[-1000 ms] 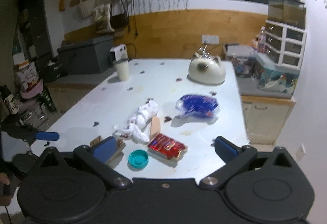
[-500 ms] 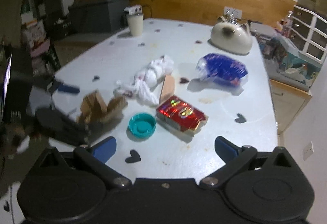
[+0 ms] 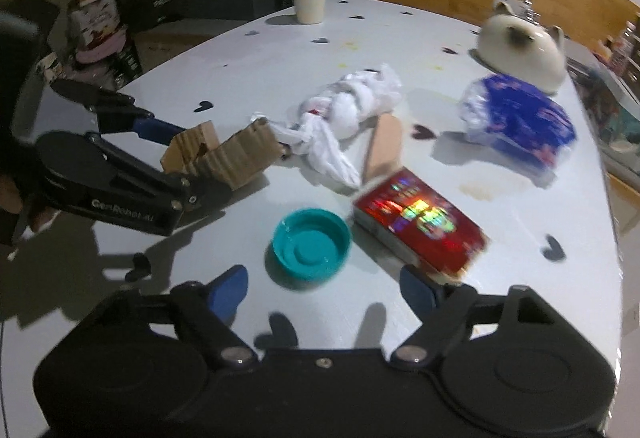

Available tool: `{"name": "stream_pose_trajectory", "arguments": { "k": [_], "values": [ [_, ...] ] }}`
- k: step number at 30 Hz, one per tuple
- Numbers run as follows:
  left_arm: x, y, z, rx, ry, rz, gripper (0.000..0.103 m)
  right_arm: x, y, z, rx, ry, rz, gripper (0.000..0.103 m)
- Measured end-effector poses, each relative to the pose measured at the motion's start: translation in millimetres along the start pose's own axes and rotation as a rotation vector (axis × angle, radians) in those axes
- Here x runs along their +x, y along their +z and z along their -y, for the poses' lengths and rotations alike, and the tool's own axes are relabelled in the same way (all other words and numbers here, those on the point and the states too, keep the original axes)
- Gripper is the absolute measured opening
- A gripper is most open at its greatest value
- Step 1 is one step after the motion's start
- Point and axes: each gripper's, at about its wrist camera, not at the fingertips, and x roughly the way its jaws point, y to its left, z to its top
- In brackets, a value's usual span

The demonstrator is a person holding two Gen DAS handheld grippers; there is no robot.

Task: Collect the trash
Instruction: 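Grasp the cardboard piece with left tool while right tool grasps the teal bottle cap, then lift the cardboard and teal cap off the table with both tools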

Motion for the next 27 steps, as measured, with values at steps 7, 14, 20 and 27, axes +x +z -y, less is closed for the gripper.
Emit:
{"name": "stream_pose_trajectory", "arguments": {
  "k": [7, 14, 20, 27],
  "values": [
    [-7.4, -1.3, -8.4, -0.132, 0.011, -0.016, 0.057, 28.1, 12.1, -7.8, 0.0, 0.01, -0.019, 0.061],
    [-18.7, -7.8, -11.7, -0.246, 0.054, -0.028, 0.052, 27.6, 14.3, -2.7, 0.041, 0.021, -0.025, 0.05],
    [-38.4, -16.6, -5.1, -0.302, 0.087, -0.036, 0.05, 9.8, 7.9, 0.0, 0.091, 0.01, -0.043, 0.05],
    [-79.9, -17.5, 13.4, -0.328, 0.125, 0.0, 0.05, -26.2, 3.0, 1.9, 0.124, -0.015, -0.013, 0.05]
  ]
}}
